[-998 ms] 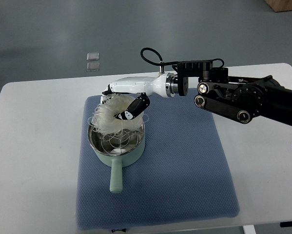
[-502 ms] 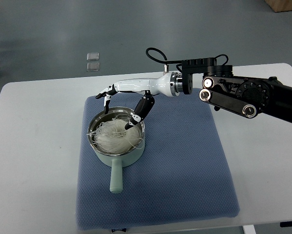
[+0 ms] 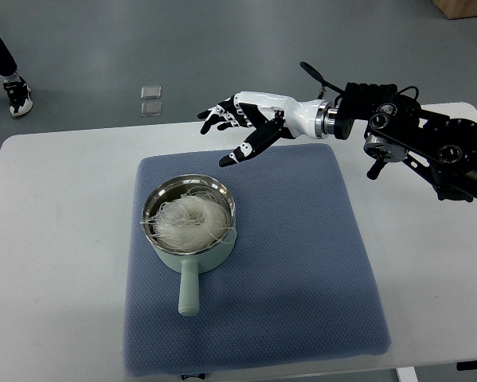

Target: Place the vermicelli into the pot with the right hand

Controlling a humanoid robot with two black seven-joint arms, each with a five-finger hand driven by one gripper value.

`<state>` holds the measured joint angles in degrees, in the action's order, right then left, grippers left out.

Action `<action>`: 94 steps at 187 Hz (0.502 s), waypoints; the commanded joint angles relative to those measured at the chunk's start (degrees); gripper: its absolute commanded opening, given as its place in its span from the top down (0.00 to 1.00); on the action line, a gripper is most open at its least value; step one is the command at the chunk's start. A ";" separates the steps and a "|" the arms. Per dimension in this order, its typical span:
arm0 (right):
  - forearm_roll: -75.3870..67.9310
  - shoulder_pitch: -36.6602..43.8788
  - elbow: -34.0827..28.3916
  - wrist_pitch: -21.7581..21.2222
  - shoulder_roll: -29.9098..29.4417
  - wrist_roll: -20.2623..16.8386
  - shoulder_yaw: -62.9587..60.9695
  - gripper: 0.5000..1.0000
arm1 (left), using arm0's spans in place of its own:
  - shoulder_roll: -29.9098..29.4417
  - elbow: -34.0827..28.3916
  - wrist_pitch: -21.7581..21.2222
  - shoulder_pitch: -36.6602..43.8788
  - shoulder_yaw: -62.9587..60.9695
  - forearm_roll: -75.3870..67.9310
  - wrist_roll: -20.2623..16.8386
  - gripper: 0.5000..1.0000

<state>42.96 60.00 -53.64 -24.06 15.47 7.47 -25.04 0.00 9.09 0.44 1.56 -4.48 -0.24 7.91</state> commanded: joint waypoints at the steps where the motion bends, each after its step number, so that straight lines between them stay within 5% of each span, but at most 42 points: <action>1: -1.38 -3.22 0.38 0.60 0.44 -0.44 -3.00 0.17 | 0.00 -0.04 0.00 0.02 0.00 -0.03 0.00 0.00; 37: -5.16 -8.58 1.61 1.30 1.14 -0.44 -10.11 0.17 | 0.00 -0.04 0.00 0.02 0.00 0.06 0.00 0.00; 94: -13.69 -16.32 4.16 7.98 2.28 0.00 -15.21 0.17 | 0.00 0.05 0.00 -0.07 0.00 -0.03 0.00 0.00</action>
<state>33.08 45.80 -50.36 -18.40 18.08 7.44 -39.00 0.00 9.08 0.44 1.57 -4.48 -0.23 7.91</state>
